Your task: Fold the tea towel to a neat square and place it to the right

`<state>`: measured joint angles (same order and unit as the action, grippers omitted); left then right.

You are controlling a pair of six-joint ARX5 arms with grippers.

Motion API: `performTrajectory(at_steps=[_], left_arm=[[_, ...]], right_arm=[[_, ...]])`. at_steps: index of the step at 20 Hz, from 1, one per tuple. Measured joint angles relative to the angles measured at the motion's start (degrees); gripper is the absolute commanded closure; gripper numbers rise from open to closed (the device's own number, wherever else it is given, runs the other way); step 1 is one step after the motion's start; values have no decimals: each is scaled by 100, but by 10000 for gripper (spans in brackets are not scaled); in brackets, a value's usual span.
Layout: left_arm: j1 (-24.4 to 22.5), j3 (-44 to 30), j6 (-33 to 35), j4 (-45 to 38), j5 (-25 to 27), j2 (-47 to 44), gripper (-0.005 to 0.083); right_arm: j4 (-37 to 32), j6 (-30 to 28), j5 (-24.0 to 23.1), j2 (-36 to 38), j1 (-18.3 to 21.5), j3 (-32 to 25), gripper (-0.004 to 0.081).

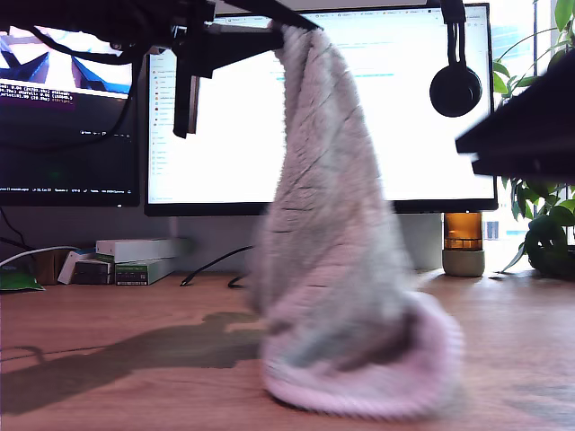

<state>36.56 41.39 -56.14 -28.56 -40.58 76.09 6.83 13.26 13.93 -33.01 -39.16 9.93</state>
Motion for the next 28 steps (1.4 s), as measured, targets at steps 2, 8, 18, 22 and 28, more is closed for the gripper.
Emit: performTrajectory(at_steps=[2, 8, 18, 22, 28], left_arm=[[0, 31, 201, 155, 0, 0, 793], [0, 31, 450, 498, -24, 0, 793], [0, 31, 522, 503, -31, 0, 793], [0, 31, 533, 501, -31, 0, 793], [0, 31, 599, 501, -31, 0, 793]], right_arm=[[101, 420, 122, -511, 0, 0, 517], [448, 1001, 363, -1596, -33, 743, 506], [1641, 1950, 527, -3845, -184, 2577, 505], [1884, 2129, 542, -4321, -192, 3112, 505], [1694, 2295, 511, -4854, -334, 3178, 505]])
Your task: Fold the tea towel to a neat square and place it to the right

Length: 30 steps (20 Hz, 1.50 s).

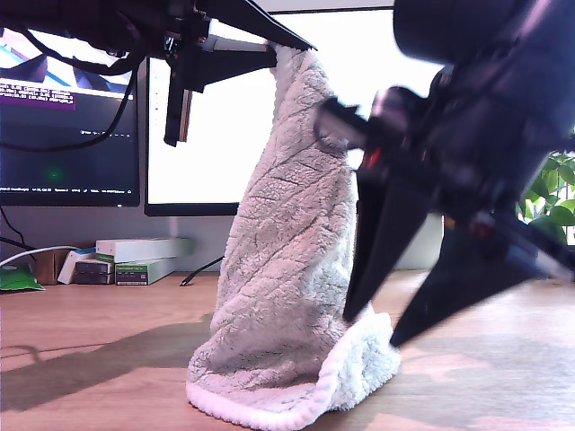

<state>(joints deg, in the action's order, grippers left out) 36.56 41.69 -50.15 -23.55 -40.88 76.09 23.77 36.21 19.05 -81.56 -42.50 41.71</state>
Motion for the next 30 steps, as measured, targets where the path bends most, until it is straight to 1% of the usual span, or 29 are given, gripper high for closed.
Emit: performTrajectory(at_steps=[2, 3, 4, 5, 6, 8, 10, 11, 12, 13, 14, 16, 18, 19, 20, 21, 22, 23, 24, 25, 26, 28, 30], left_arm=[[0, 0, 0, 0, 0, 0, 793], [0, 0, 0, 0, 0, 0, 793], [0, 0, 0, 0, 0, 0, 793], [-2, 0, 0, 0, 0, 0, 793], [-37, 0, 0, -2, 0, 0, 793], [-144, 0, 17, 35, -24, 0, 793], [-343, 2, 243, 179, -98, 0, 793], [-459, 7, 413, 326, -101, 0, 793], [-588, 11, 428, 533, -79, 0, 793], [-708, 15, 699, 769, -31, 0, 793], [-822, 17, 861, 1054, 59, 0, 793], [-1016, 20, 1502, 1519, 400, 0, 792], [-1134, 20, 1878, 1510, 772, 0, 777], [-1180, 20, 1974, 1366, 920, 0, 730], [-1222, 20, 2015, 1161, 1038, 0, 657], [-1255, 20, 2105, 940, 1165, 0, 583], [-1272, 22, 2339, 708, 1316, 0, 533], [-1283, 42, 2579, 531, 1429, 0, 509], [-1305, 127, 2813, 560, 1449, 0, 486], [-1311, 247, 2977, 693, 1467, 0, 466], [-1344, 389, 3158, 894, 1478, 0, 466], [-1375, 514, 3884, 1346, 1624, -28, 460], [-1399, 501, 4715, 1797, 2046, -31, 428]], right_arm=[[-175, 90, 0, -199, -59, 0, 518], [-177, 98, 0, -260, -76, 0, 565], [-175, 105, -4, -297, -76, 0, 648], [-175, 81, -7, -306, -76, 0, 753], [-179, -33, -17, -306, -72, 0, 777], [-173, -249, -136, -306, -72, 0, 782], [-68, -372, -162, -306, -72, 0, 782], [48, -481, -162, -306, -72, 2, 783], [201, -573, -164, -304, -72, 2, 782], [339, -627, -162, -306, -55, 4, 783], [472, -699, -162, -304, -13, 7, 782], [748, -861, -162, -273, 70, 9, 783], [944, -929, -157, -129, 127, 33, 782], [1069, -984, -157, -17, 129, 105, 782], [1198, -1040, -155, 66, 129, 249, 782], [1276, -1064, -155, 129, 129, 450, 782], [1359, -1084, -157, 175, 129, 664, 783], [1447, -1147, -166, 210, 155, 852, 782], [1512, -1191, -212, 238, 162, 968, 782], [1561, -1211, -275, 251, 186, 1027, 782], [1604, -1213, -302, 256, 203, 1036, 782], [1727, -1231, -317, 256, 236, 1032, 782], [1729, -1255, -330, 256, 245, 1032, 782]])
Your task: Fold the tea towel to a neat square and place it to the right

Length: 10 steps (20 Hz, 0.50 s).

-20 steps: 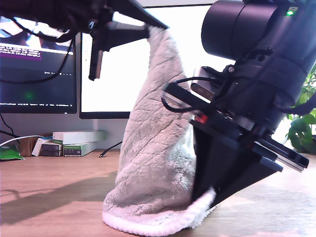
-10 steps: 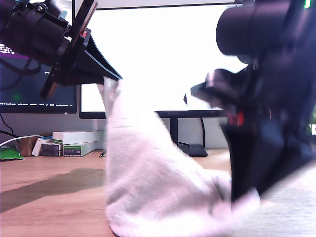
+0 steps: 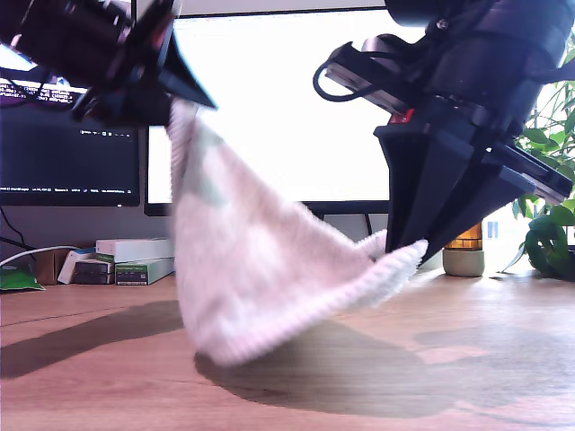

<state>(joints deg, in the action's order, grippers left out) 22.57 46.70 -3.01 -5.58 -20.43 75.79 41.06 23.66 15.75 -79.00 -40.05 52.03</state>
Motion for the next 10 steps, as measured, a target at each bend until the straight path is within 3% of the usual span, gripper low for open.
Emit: performTrajectory(at_steps=[5, 7, 10], left_arm=[[-286, -11, 1012, -20, 461, 0, 400], [-356, -11, 1792, -105, 713, 2, 392], [-485, -9, 2544, -485, 612, 4, 352]], right_arm=[[-96, -17, -4, 0, 2, 0, 782], [-68, -90, -4, 0, 26, 0, 782], [-90, -111, -4, 0, 33, 0, 783]])
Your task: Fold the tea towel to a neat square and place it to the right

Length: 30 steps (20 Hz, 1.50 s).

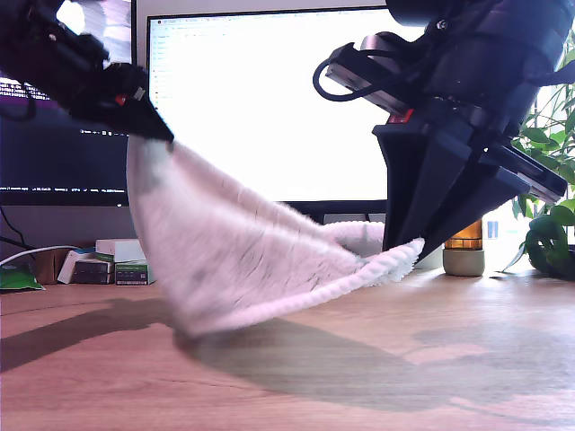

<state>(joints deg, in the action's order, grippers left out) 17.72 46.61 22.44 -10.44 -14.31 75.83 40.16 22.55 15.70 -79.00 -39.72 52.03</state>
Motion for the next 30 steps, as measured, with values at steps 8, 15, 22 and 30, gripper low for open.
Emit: performTrajectory(at_steps=[8, 15, 22, 30], left_arm=[[44, 0, -223, 911, -669, 0, 250], [-160, 170, -1104, 1757, -374, 0, 258], [153, 415, -1224, 3626, -1768, 0, 347], [1143, 415, -1176, 4264, -1681, -269, 758]], right_arm=[[-44, -236, -46, 0, 2, 0, 782], [-81, -424, -109, 0, 37, 0, 782], [-361, -461, -127, 0, 116, 0, 782], [-1143, -151, 304, 0, 623, 0, 782]])
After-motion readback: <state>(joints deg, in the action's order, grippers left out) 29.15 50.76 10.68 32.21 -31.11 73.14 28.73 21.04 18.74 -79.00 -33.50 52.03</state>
